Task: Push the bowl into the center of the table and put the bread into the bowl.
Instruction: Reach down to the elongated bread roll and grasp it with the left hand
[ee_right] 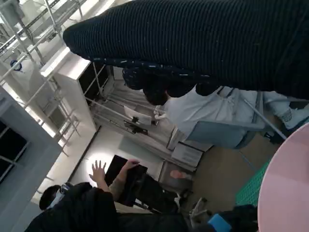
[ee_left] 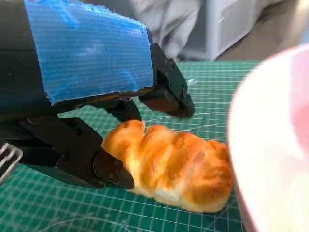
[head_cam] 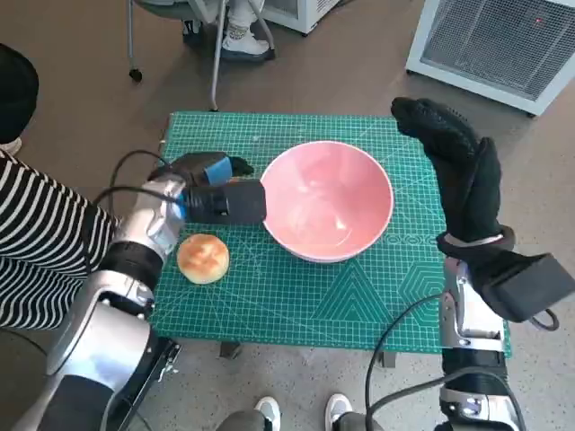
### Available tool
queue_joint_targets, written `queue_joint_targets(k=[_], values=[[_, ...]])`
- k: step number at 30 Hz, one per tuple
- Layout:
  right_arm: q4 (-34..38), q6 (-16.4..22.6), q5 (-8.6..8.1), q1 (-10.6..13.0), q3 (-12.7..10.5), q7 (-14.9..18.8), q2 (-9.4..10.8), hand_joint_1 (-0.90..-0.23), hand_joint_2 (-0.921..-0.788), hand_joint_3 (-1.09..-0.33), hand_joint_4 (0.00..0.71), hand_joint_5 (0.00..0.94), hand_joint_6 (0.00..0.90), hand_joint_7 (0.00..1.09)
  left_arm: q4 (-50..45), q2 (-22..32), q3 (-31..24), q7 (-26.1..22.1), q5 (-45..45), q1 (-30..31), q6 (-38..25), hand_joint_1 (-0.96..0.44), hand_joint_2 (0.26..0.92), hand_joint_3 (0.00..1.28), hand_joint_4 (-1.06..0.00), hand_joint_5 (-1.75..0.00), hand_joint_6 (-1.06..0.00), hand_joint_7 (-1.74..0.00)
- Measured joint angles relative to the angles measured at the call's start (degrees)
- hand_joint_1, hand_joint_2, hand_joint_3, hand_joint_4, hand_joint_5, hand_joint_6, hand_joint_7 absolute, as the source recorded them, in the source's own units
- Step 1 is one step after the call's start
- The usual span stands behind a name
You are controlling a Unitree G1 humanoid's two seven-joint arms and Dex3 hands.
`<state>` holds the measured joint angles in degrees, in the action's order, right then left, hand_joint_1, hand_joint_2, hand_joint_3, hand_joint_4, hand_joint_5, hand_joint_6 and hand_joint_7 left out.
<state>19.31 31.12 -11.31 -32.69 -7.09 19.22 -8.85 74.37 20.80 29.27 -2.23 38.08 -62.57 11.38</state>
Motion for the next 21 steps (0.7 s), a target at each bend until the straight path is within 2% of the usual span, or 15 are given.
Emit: queue_joint_targets(k=[1,3,6,21], values=[[-0.1,0.0,0.0,0.0,0.0,0.0,0.0,-0.799,-0.921,-0.739,0.232,0.003,0.088,0.55,0.1,0.1,0.2,0.7,0.1,0.0,0.4,-0.05,0.917,0.11,-0.65,-1.06,-0.59,-1.14],[-0.1,0.0,0.0,0.0,0.0,0.0,0.1,-0.799,-0.921,-0.739,0.232,0.002,0.089,0.55,0.4,0.3,0.4,1.7,0.3,0.0,1.1,-0.03,0.919,0.11,-0.65,-1.15,-0.59,-1.16],[-0.2,-0.1,0.0,0.1,0.0,0.0,0.1,-0.799,-0.921,-0.739,0.233,0.002,0.089,0.55,0.8,0.6,0.5,2.6,0.4,0.0,1.7,-0.01,0.92,0.1,-0.64,-1.21,-0.59,-1.17],[-0.4,-0.3,-0.27,0.3,0.1,0.0,0.1,-0.797,-0.921,-0.74,0.225,0.0,0.09,0.54,1.0,1.6,0.4,4.5,0.3,0.2,2.3,0.0,0.92,0.08,-0.66,-1.21,-0.62,-1.16]])
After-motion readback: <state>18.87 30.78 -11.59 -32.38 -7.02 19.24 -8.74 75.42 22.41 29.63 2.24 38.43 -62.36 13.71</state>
